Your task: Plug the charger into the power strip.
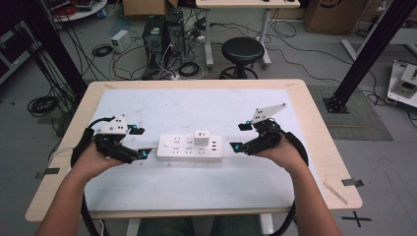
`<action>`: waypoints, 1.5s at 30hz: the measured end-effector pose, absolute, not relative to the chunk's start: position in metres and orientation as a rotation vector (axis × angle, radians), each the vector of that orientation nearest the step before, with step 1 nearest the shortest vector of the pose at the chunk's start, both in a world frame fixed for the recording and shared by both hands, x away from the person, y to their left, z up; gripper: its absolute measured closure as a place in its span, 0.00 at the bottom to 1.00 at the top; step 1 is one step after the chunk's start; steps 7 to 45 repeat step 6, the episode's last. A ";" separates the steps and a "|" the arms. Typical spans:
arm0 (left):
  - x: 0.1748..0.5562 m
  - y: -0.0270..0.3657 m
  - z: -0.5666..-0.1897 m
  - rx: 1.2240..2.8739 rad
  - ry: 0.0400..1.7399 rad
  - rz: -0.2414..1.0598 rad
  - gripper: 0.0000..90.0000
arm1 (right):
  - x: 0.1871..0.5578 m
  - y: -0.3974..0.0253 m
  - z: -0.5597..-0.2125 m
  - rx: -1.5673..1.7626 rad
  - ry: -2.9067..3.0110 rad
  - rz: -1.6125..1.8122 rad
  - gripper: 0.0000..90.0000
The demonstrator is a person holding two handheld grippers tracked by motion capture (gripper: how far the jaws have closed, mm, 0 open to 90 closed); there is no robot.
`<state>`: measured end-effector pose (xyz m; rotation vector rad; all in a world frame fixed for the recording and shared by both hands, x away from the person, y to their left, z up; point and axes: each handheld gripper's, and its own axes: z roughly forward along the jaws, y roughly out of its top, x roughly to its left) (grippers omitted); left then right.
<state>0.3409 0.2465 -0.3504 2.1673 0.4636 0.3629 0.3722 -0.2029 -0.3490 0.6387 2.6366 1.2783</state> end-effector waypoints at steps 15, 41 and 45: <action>0.341 0.246 -0.352 2.175 0.465 0.366 0.27 | 0.371 -0.204 -0.346 0.650 2.621 1.281 0.23; 0.341 0.246 -0.352 2.175 0.465 0.366 0.27 | 0.371 -0.204 -0.346 0.650 2.621 1.281 0.23; 0.341 0.246 -0.352 2.175 0.465 0.366 0.27 | 0.371 -0.204 -0.346 0.650 2.621 1.281 0.23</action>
